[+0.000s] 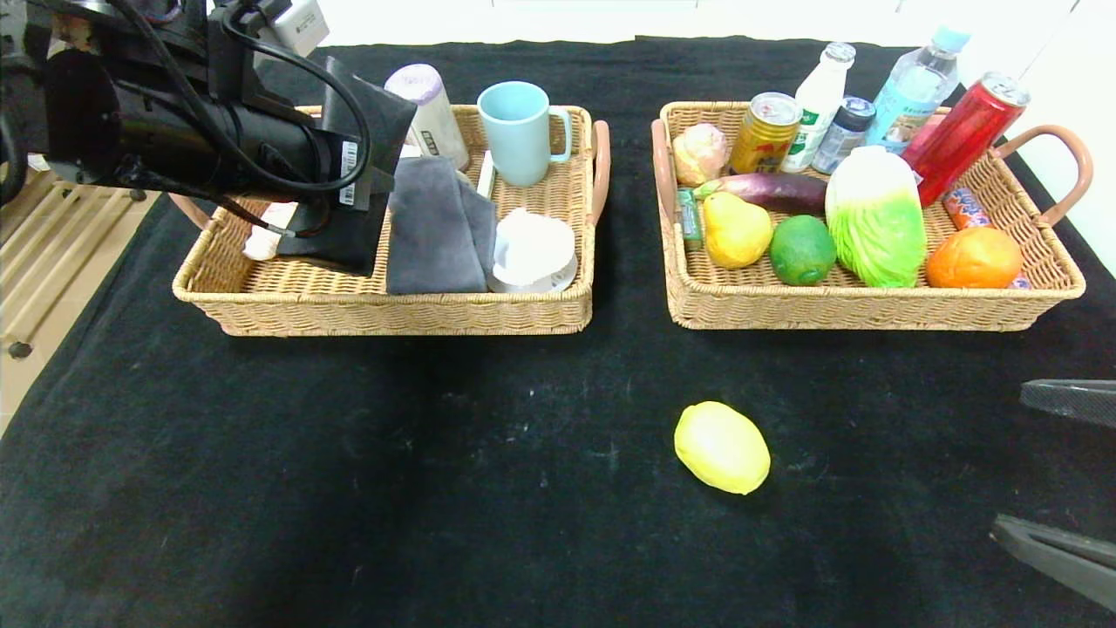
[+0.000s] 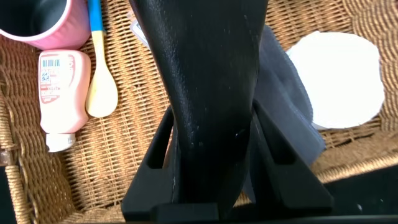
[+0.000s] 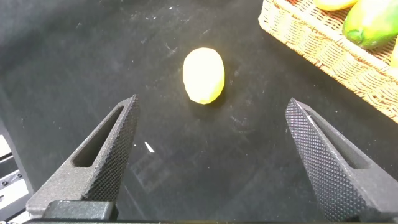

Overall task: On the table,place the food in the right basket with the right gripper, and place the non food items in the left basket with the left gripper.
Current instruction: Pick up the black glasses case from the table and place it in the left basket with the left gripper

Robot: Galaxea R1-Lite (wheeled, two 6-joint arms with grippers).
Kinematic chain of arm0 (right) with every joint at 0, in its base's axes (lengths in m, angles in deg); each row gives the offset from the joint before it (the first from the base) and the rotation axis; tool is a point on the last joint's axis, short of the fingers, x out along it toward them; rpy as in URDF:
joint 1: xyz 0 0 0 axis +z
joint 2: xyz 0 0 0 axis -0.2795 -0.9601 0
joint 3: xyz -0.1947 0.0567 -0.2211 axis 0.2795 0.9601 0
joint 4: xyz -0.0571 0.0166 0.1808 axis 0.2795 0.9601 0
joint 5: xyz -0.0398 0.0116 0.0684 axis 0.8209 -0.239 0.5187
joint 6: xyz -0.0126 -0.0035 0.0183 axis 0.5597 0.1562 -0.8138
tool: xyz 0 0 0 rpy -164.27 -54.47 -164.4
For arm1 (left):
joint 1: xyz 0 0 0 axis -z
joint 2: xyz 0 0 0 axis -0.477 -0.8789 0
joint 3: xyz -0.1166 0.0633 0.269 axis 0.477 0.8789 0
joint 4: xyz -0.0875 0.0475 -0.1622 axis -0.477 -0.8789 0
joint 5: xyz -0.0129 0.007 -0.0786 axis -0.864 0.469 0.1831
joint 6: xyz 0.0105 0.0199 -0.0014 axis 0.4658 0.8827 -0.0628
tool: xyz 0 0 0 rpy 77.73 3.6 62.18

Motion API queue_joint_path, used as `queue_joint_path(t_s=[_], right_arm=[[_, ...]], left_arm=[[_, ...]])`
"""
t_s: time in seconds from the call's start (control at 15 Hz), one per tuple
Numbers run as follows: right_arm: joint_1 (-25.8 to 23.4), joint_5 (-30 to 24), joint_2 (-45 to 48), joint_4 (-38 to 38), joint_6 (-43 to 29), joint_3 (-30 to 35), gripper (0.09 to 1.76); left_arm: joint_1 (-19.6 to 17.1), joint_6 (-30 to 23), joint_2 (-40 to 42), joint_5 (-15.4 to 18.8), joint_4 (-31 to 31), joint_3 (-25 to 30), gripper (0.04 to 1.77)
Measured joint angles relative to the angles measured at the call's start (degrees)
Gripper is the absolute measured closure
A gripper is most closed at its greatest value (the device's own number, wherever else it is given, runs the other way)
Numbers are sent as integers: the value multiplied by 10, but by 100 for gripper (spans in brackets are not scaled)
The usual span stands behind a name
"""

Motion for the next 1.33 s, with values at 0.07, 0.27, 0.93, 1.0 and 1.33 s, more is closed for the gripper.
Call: queue_joint_path(t_s=[0.07, 0.27, 0.93, 1.0, 1.33], right_arm=[[0, 0, 0, 0, 0, 0, 14], [0, 1, 0, 0, 0, 0, 14], [0, 1, 3, -1, 0, -1, 14], [0, 0, 4, -1, 0, -1, 14], [0, 0, 4, -1, 0, -1, 14]], left_arm=[[-1, 0, -5, -1, -2, -4, 116], [-2, 2, -16, -11, -2, -9, 117], [0, 6, -47, -28, -1, -24, 93], [0, 6, -47, -28, -2, -24, 83], [1, 6, -41, -29, -8, -17, 48]])
